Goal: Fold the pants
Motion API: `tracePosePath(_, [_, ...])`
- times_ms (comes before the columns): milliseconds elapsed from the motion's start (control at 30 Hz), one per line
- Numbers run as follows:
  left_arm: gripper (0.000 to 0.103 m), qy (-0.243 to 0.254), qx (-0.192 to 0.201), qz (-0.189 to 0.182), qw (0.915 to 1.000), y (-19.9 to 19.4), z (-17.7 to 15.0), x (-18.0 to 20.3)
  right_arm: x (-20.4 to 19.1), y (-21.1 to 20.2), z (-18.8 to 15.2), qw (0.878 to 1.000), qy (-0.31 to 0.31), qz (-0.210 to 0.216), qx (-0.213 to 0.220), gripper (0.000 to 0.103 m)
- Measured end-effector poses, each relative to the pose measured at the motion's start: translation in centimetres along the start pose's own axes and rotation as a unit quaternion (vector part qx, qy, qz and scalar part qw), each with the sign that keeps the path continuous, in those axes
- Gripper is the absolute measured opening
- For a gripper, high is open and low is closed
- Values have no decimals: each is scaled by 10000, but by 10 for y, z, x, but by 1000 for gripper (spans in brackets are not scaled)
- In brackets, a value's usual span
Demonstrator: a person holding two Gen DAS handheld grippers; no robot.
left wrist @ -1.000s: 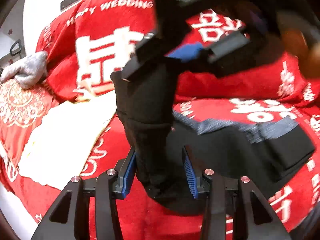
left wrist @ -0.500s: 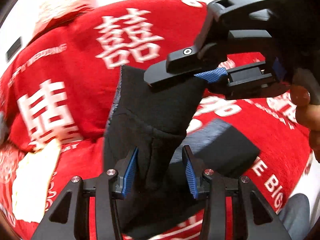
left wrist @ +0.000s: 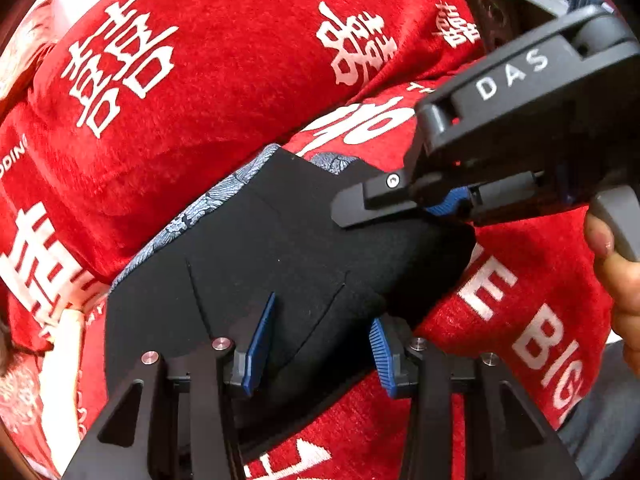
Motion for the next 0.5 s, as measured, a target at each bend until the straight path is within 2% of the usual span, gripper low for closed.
tracePosePath(100, [50, 75, -73, -251, 9996, -5, -2, -6, 10, -3, -4, 9997, 113, 193, 58, 17])
tracePosePath(167, [52, -35, 26, -476, 9989, -21, -7, -18, 11, -5, -5, 9996, 150, 231, 101, 19])
tracePosePath(200, [60, -111, 77, -490, 9987, -29, -6, -28, 12, -5, -5, 9995, 166, 235, 113, 19])
tracePosePath(267, [71, -395, 250, -574, 9973, -47, -7, -52, 16, -4, -7, 9990, 261, 332, 149, 19])
tracePosePath(333, [71, -855, 398, -568, 9939, -62, -8, -85, 20, -7, -8, 9980, 406, 440, 212, 21])
tracePosePath(400, [71, -1418, 401, -313, 9886, -63, -12, -126, 21, -9, -9, 9970, 487, 563, 221, 29])
tracePosePath(433, [71, -1713, 354, -168, 9844, -59, -16, -146, 20, -10, -8, 9966, 494, 627, 218, 39])
tracePosePath(467, [71, -2048, 241, -29, 9785, -52, -22, -169, 17, -9, -6, 9964, 459, 682, 202, 48])
tracePosePath(500, [71, -2381, 63, 71, 9712, -43, -28, -190, 13, -9, -5, 9967, 405, 682, 176, 52])
Point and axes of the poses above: each gripper's, at about its wrist camera, not at the fingertips, and y roughly the way its jaws point, x to its right, z to its top, the point moved 1 cm from there along y, roughly the way its jaws point, and after that the axes turned 9 degrees about -y, right-handed, at the moved point
